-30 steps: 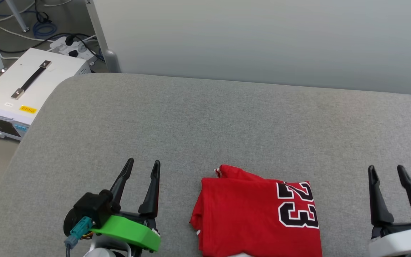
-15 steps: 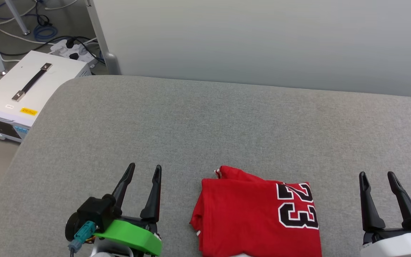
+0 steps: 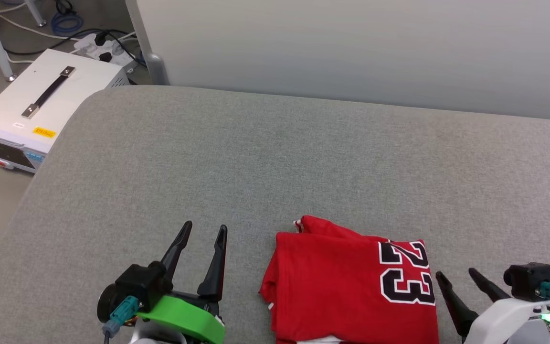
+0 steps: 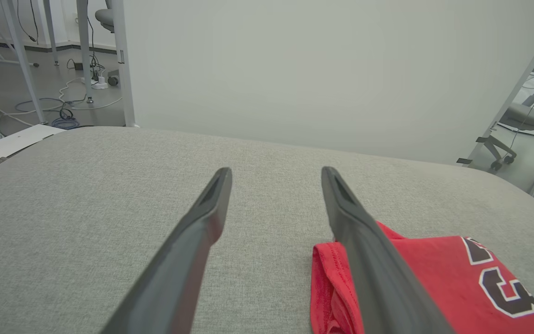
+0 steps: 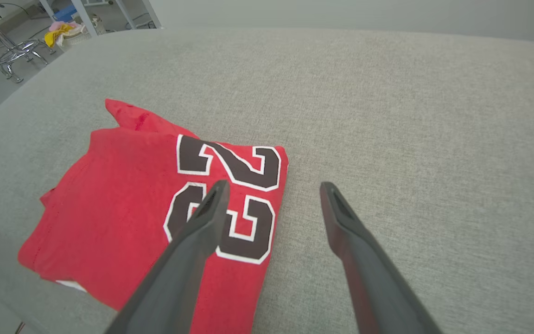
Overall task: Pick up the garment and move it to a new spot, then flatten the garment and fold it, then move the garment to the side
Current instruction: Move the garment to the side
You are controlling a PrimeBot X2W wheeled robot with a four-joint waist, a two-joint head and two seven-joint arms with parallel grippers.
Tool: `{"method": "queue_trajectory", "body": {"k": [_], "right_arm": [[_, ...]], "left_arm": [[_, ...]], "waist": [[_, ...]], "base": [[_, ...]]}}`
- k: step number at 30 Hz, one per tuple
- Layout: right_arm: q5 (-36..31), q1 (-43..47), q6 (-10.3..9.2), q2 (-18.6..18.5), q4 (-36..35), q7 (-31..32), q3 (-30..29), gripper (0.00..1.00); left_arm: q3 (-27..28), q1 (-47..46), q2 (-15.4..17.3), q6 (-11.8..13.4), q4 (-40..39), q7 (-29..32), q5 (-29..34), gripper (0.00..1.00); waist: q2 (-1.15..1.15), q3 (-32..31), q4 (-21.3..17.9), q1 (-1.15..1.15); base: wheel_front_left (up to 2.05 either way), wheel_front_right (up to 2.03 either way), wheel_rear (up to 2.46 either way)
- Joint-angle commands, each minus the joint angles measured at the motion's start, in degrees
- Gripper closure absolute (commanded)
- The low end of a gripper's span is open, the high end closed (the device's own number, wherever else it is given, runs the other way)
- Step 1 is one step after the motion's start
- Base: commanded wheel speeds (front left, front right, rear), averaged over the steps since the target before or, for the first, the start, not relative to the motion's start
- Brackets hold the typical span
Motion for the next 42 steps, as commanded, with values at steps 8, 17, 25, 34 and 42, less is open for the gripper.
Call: {"method": "queue_trajectory", "body": {"k": [8, 17, 25, 34, 42], "right_arm": [[1.38, -5.7, -0.03, 2.82, 3.81, 22.18, -1.27, 0.0], [-1.27, -9.98, -0.03, 5.76, 9.7, 29.39, -2.63, 0.0], [-1.43, -10.82, -0.03, 7.24, 15.54, 31.72, -1.78, 1.0], [-4.2, -13.27, -0.03, 0.5, 12.81, 26.45, 4.1, 1.0], [-3.88, -15.43, -0.03, -10.41, 6.03, 29.47, 11.5, 1.0]], "left_arm": [[-1.23, -2.74, 0.27, -0.17, 0.56, -0.33, -0.46, 0.0], [-1.43, -4.09, 0.24, -0.17, 0.92, -0.33, -0.63, 0.0], [-1.57, -4.6, 0.14, -0.17, 1.29, -0.33, -0.68, 0.0], [-1.7, -3.94, 0.54, -0.17, 1.89, -0.33, -0.92, 0.0], [-3.53, -3.32, 1.14, -0.17, 1.73, -0.33, -1.44, 0.0]], "waist": [[0.0, 3.66, 2.36, 0.0], [0.0, 5.98, 5.02, 0.0], [0.0, 6.73, 5.86, 0.0], [0.0, 4.58, 2.13, 0.0], [0.0, 3.91, -4.05, 0.0]], "base": [[0.0, 0.0, 0.0], [0.0, 0.0, 0.0], [0.0, 0.0, 0.0], [0.0, 0.0, 0.0], [0.0, 0.0, 0.0]]}}
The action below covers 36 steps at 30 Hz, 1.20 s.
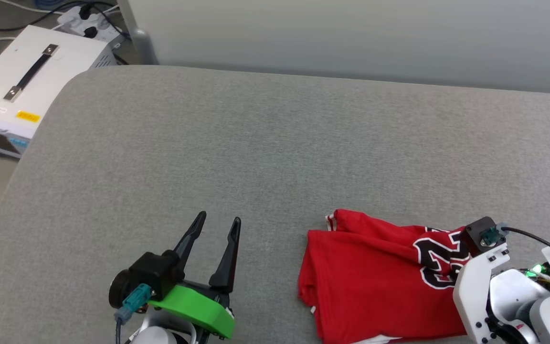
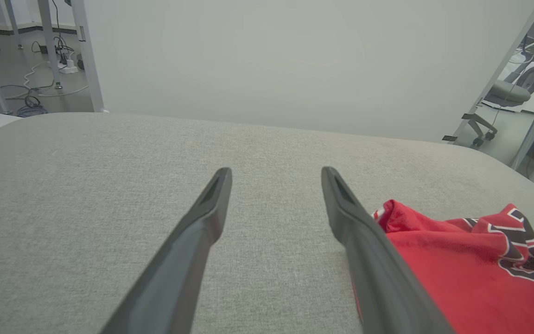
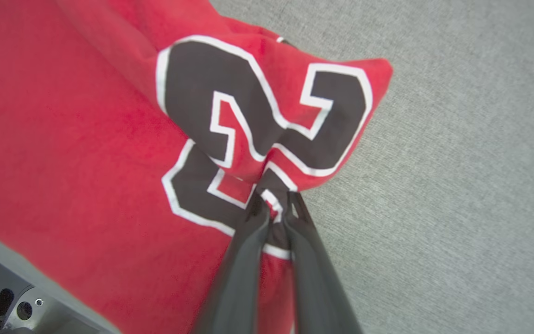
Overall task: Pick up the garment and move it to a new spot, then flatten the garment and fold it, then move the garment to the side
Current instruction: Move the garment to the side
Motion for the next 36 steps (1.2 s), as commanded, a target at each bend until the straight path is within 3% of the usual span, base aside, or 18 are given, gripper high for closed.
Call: {"method": "queue_trajectory", "body": {"k": [1, 10, 17, 26, 36], "right_arm": [[0.37, -1.5, -0.05, -2.11, -1.04, 0.68, 0.87, 1.0], [1.99, -5.73, -0.05, -18.44, -2.61, 1.96, 5.1, 1.0], [2.03, -10.24, -0.05, -26.02, 2.7, -3.87, 2.99, 1.0], [-1.33, -16.79, -0.05, -30.06, 16.48, -13.17, -2.29, 1.0], [-7.93, -25.32, -0.05, -26.84, 32.21, -27.52, -11.34, 1.0]], "left_arm": [[-0.39, 0.12, 0.32, -0.16, -0.17, -0.33, -0.48, 0.0], [-5.03, -1.7, 0.68, -0.16, -1.55, -0.33, -0.72, 0.0], [-7.88, -5.59, 2.25, -0.16, -4.77, -0.33, -0.4, 0.0], [-10.51, -11.67, 5.77, -0.16, -10.14, 0.64, 0.61, 0.0], [-10.27, -15.59, 8.24, -0.05, -17.63, 4.03, 1.65, 0.0]], "waist": [[0.0, -0.47, -3.84, 0.0], [0.0, 2.75, -12.21, 0.0], [0.0, 9.28, -17.93, 0.0], [0.0, 19.36, -21.21, 0.0], [0.0, 27.49, -20.64, 0.0]], "base": [[0.0, 0.0, 0.0], [0.0, 0.0, 0.0], [0.0, 0.0, 0.0], [0.0, 0.0, 0.0], [0.0, 0.0, 0.0]]}}
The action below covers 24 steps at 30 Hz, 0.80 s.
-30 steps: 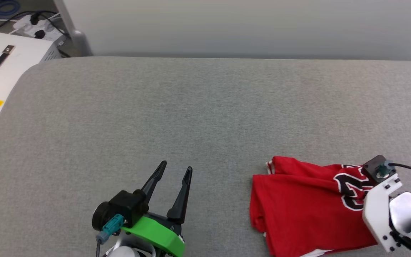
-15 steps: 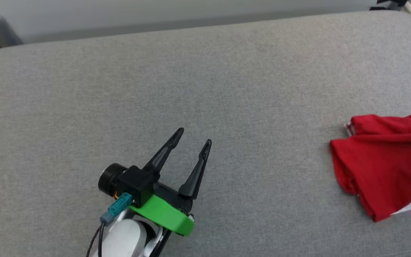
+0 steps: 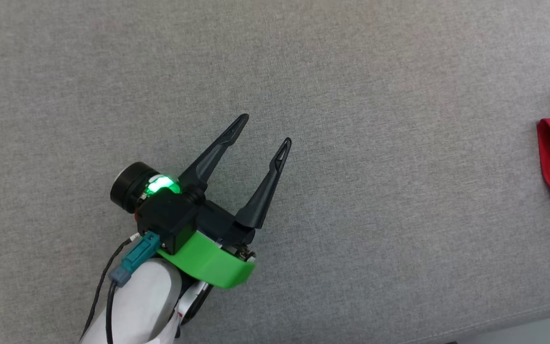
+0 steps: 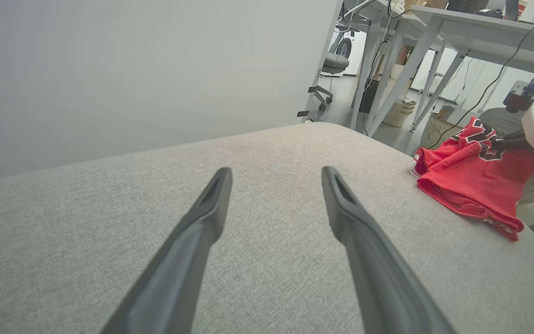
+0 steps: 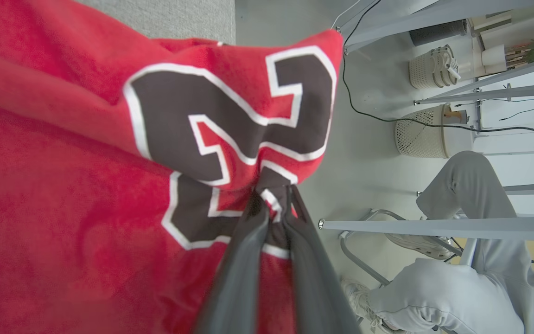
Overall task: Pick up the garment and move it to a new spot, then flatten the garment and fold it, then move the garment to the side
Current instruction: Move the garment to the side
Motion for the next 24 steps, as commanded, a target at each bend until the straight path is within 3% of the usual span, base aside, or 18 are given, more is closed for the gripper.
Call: {"method": "queue_trajectory", "body": {"k": [1, 7, 8, 9, 10, 11, 18, 24], "right_arm": [[-0.82, -1.85, -0.05, 1.17, 1.6, -1.75, -1.06, 1.0], [-4.08, -5.35, -0.05, 3.99, 6.97, -7.16, -3.56, 1.0], [-4.54, -5.75, -0.05, 4.3, 7.7, -7.49, -3.89, 0.93], [-5.12, -6.23, -0.05, 4.63, 8.48, -8.04, -4.36, 0.6], [-5.65, -6.56, -0.05, 4.86, 9.0, -8.65, -4.74, 0.14], [-6.26, -6.95, -0.05, 5.19, 9.68, -9.22, -5.12, 0.0], [-8.19, -8.92, -0.05, 6.01, 12.58, -11.75, -5.76, 0.0], [-5.84, -9.79, -0.05, 6.79, 11.4, -14.63, -3.7, 0.0]], "left_arm": [[0.25, -1.2, 0.6, 0.02, -0.67, 0.35, 0.41, 0.0], [0.85, -1.28, 1.48, 0.37, -1.89, 0.74, 0.18, 0.0], [0.88, -1.28, 1.55, 0.4, -1.92, 0.73, 0.14, 0.0], [0.91, -1.3, 1.57, 0.44, -1.91, 0.69, 0.06, 0.0], [0.9, -1.33, 1.55, 0.47, -1.86, 0.64, 0.0, 0.0], [0.89, -1.38, 1.51, 0.51, -1.76, 0.55, -0.08, 0.0], [0.54, -1.31, 0.76, 0.57, 0.36, -0.81, -0.87, 0.0], [1.41, 0.42, -0.32, 1.06, 4.9, -2.71, -2.43, 0.0]], "waist": [[0.0, 4.88, -0.82, -0.01], [0.0, 6.05, -0.37, -0.01], [0.0, 6.07, -0.31, -0.01], [0.0, 6.04, -0.23, -0.01], [0.0, 5.97, -0.16, -0.01], [0.0, 5.8, -0.09, -0.01], [0.0, 2.54, 0.52, -0.01], [0.0, -4.35, 1.32, -0.01]], "base": [[0.0, 0.0, 0.0], [0.0, 0.0, 0.0], [0.0, 0.0, 0.0], [0.0, 0.0, 0.0], [0.0, 0.0, 0.0], [0.0, 0.0, 0.0], [0.0, 0.0, 0.0], [0.0, 0.0, 0.0]]}}
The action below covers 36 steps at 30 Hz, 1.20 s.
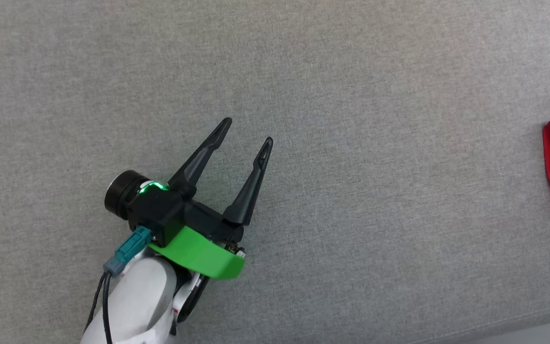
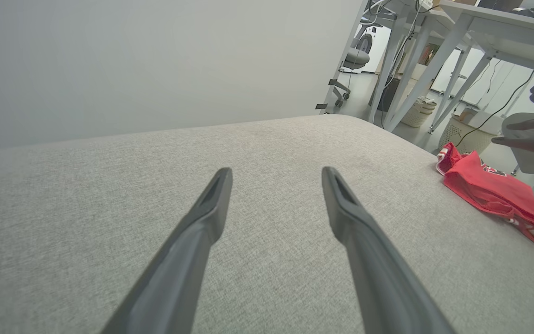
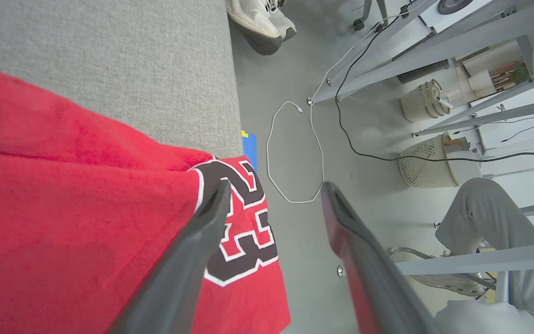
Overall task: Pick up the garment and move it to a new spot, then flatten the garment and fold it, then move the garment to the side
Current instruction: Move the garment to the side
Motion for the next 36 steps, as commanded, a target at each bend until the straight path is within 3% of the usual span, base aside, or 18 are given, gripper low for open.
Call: {"method": "queue_trajectory", "body": {"k": [1, 7, 13, 19, 26, 30, 36], "right_arm": [[1.3, -0.93, -0.05, 0.8, -0.85, -0.67, 0.8, 0.0], [10.16, 0.7, -0.05, 3.74, -8.0, -0.54, 4.65, 0.0], [19.83, 6.32, -0.05, 7.09, -20.44, 0.67, 7.25, 0.0], [19.9, 13.69, -0.05, 12.56, -31.97, -0.61, 4.39, 0.0], [17.28, 24.2, -0.05, 22.24, -41.9, -4.39, -0.25, 0.0], [16.12, 29.52, -0.05, 27.83, -44.54, -6.58, -0.85, 0.0], [13.24, 35.58, -0.05, 33.29, -45.19, -11.57, 0.36, 0.0]], "left_arm": [[0.49, 1.05, -0.32, 0.43, 1.24, -0.61, -0.65, 0.0], [3.25, 4.63, -0.78, 1.8, 5.8, -1.5, -2.49, 0.0], [5.76, 7.34, -1.87, 4.12, 8.21, -1.79, -3.05, 0.0], [7.85, 10.16, -2.43, 5.37, 10.15, -1.87, -4.09, 0.0], [9.53, 12.44, -3.21, 6.11, 10.89, -1.9, -2.57, 0.0], [10.71, 13.81, -3.89, 6.02, 11.04, -1.91, -1.18, 0.0], [12.64, 15.47, -5.3, 4.53, 11.5, -1.91, 1.46, 0.0]], "waist": [[0.0, -5.69, 0.79, 0.0], [0.0, -13.45, 2.07, 0.0], [0.0, -18.92, 4.56, 0.0], [0.0, -22.53, 7.23, 0.0], [0.0, -25.13, 10.15, 0.0], [0.0, -25.89, 11.12, 0.0], [0.0, -26.72, 11.84, 0.0]], "base": [[0.0, 0.0, 0.0], [0.0, 0.0, 0.0], [0.0, 0.0, 0.0], [0.0, 0.0, 0.0], [0.0, 0.0, 0.0], [0.0, 0.0, 0.0], [0.0, 0.0, 0.0]]}}
